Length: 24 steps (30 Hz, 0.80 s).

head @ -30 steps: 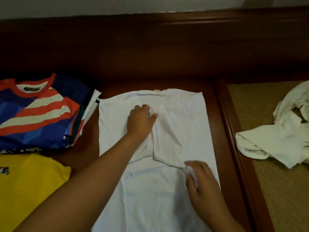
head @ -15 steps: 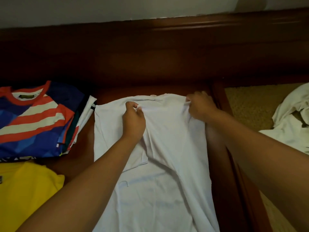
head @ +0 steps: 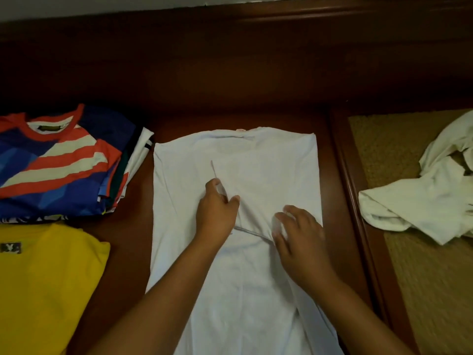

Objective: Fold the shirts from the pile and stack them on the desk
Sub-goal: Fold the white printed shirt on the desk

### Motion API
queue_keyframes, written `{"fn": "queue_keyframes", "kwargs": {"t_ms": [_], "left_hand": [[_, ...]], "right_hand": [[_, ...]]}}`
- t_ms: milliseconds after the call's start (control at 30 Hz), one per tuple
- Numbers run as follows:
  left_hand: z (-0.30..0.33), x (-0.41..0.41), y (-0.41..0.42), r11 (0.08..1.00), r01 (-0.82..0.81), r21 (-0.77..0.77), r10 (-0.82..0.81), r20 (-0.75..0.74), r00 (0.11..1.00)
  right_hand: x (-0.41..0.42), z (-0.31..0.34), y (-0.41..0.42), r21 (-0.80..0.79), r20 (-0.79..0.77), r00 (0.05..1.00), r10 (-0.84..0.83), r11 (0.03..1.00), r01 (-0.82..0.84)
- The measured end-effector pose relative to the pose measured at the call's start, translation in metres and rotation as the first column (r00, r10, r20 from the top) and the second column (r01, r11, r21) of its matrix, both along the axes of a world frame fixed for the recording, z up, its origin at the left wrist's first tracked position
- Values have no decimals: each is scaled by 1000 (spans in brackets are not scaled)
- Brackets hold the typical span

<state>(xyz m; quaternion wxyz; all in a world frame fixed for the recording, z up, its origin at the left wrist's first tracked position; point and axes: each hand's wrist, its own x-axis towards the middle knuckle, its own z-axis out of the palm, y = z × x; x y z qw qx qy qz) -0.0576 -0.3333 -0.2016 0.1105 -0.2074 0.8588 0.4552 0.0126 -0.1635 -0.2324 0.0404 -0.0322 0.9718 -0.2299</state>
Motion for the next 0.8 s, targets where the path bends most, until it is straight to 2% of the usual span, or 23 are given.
{"fn": "queue_keyframes", "kwargs": {"t_ms": [133, 233, 367, 467, 533, 600, 633, 700, 800], "left_hand": [[2, -1, 1, 991, -50, 120, 59, -67, 996], [10, 4, 1, 988, -14, 156, 36, -144, 989], [5, 7, -4, 993, 12, 119, -1, -93, 996], [-7, 9, -13, 990, -49, 130, 59, -79, 995], [-7, 21, -16, 999, -31, 15, 32, -128, 991], [-10, 39, -15, 983, 70, -172, -111, -242, 964], [-12, 49, -12, 955, 153, -252, -230, -311, 922], [-21, 71, -3, 856, 336, -392, -488, -401, 775], [-23, 102, 16, 605, 605, -518, -794, -342, 502]], "right_hand": [[6, -6, -7, 89, 15, 1000, -15, 996, 14], [7, -7, -7, 93, 22, 1000, -9, 996, 7], [11, -7, -4, 39, 15, 1000, -10, 999, 9], [27, -1, 7, -71, 2, 998, -68, 995, 68], [48, 8, 16, -135, -31, 991, -133, 982, 128], [77, 15, 23, -151, -72, 979, -193, 972, 180], [93, 16, 26, -154, -77, 973, -217, 967, 204], [124, 15, 30, -165, -51, 964, -261, 954, 250], [174, 13, 25, -202, 12, 906, -423, 886, 417]]}}
